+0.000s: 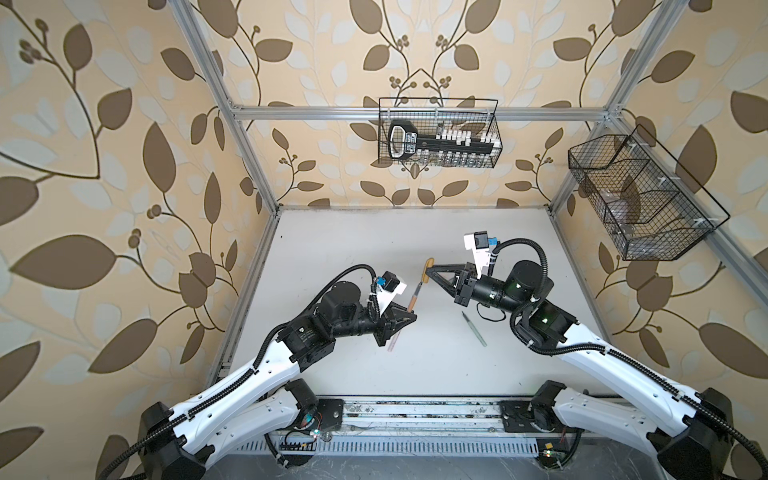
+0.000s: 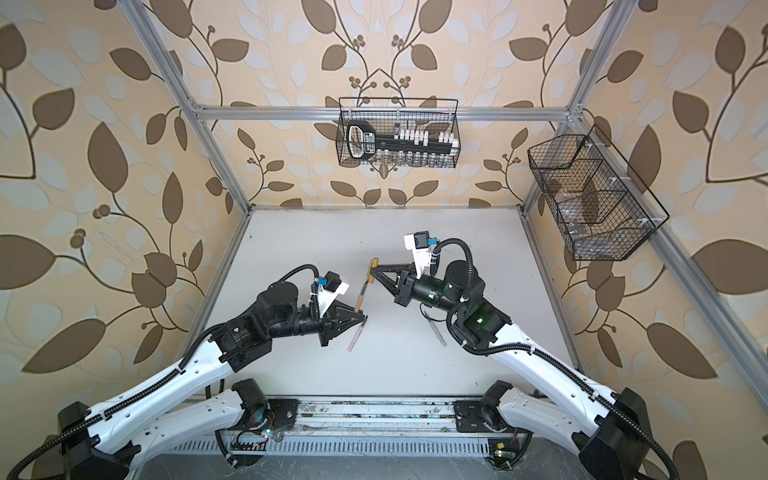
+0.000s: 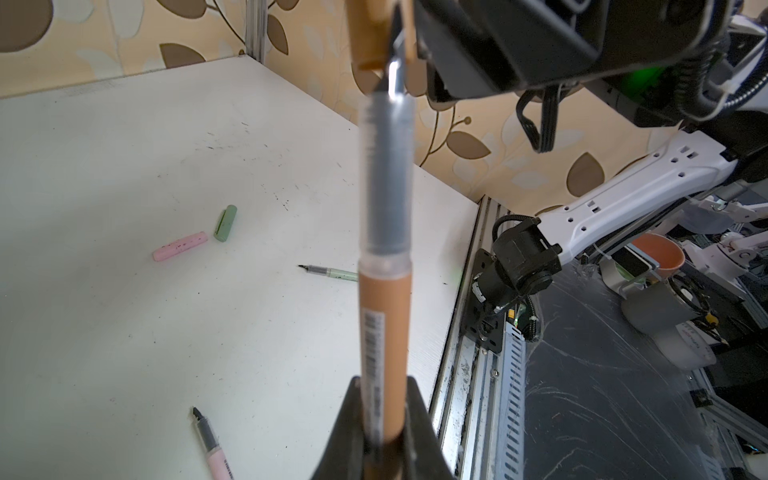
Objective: Insert the pens into the pen caps
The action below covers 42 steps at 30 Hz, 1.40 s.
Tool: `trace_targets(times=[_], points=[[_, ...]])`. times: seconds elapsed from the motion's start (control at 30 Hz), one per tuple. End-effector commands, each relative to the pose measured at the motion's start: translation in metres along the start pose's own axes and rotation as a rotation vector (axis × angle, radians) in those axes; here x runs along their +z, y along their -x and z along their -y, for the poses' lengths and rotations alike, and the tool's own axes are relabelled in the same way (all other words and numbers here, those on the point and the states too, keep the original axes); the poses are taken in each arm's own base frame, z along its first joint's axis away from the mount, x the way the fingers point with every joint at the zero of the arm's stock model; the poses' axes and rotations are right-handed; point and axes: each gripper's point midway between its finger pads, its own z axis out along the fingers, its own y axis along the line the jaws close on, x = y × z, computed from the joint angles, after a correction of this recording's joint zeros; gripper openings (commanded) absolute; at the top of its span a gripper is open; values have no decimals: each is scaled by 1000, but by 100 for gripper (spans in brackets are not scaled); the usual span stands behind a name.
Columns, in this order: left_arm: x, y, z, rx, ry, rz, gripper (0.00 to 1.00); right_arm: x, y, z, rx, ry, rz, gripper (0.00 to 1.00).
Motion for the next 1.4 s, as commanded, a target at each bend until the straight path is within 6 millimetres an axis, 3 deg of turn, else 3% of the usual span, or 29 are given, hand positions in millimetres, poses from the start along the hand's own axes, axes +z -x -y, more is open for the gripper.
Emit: trace_targets(times=[0.0, 0.2, 0.33, 0.6, 1.0, 1.37], points=[[-7, 23, 10, 51, -20, 71, 0, -4, 29, -21, -58, 41, 68, 0], [-7, 23, 15, 61, -50, 68, 0, -2, 32, -31, -72, 73, 62, 0], [-11, 26, 33, 82, -148, 84, 0, 1, 25, -36, -73, 100, 39, 0], [-18, 22, 49, 111, -234, 102, 0, -14, 30, -47, -120, 107, 43, 0], [-8, 19, 46, 99, -252, 69, 0, -20, 38, -64, -139, 165, 65, 0], [-9, 19, 40, 88, -218, 71, 0, -24, 24, -52, -158, 103, 13, 0]])
